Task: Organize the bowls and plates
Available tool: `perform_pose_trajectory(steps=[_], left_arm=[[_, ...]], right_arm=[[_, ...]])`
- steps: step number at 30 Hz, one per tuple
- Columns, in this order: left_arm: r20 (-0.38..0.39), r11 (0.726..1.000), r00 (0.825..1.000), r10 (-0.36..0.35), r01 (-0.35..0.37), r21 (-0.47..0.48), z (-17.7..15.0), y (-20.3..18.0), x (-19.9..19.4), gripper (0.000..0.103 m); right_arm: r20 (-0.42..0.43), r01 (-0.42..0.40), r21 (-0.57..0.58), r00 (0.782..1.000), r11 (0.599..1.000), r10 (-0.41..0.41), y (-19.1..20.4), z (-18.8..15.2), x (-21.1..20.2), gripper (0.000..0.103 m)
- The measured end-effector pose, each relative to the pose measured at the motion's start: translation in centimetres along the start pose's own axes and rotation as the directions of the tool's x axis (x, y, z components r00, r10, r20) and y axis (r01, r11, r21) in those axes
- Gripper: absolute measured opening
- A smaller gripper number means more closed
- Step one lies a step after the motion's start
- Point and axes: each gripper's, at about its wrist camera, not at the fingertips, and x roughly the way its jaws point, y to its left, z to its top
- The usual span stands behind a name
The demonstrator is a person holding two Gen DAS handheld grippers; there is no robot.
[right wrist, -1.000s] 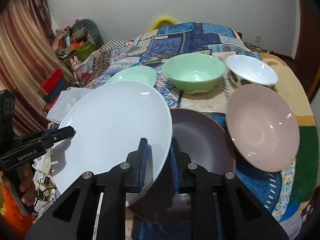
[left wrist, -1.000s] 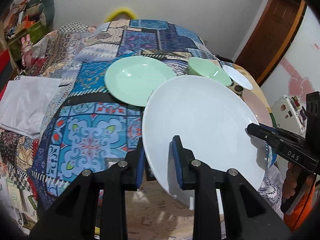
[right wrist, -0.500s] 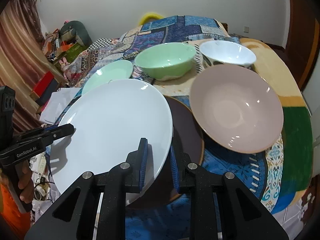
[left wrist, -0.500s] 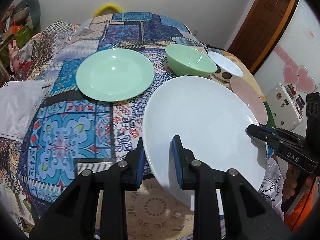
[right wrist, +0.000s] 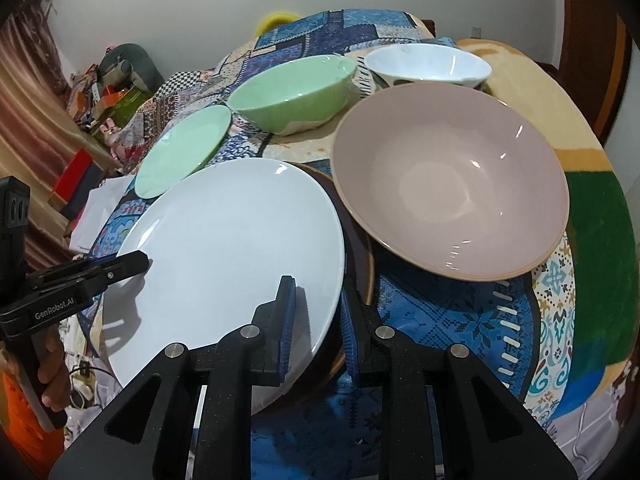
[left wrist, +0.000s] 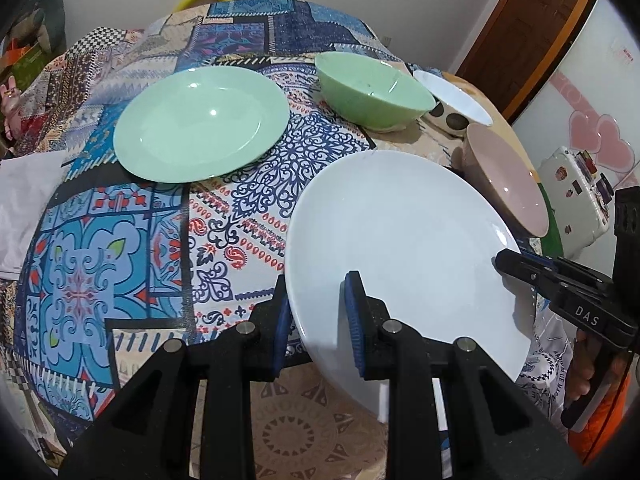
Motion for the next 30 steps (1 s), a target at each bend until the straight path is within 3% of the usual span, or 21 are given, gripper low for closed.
perform_pose_trajectory(steps=[26,30], left_arm=[[-0.036,1.0,0.999,0.014,-0.013,0.005,0.4,-0.1,2.1,0.026],[-0.025,1.0,0.999,0.025,-0.024,0.018,0.2,-0.3,1.6,0.026]], right_arm=[[-0.013,0.009,-0.011,1.0,1.0,-0.009,-0.7,0.4,-0.4,0.02],[0.019,0.037,-0.026,0.999,0.999,-0.036,-0.7,0.7,-1.2,0.022]])
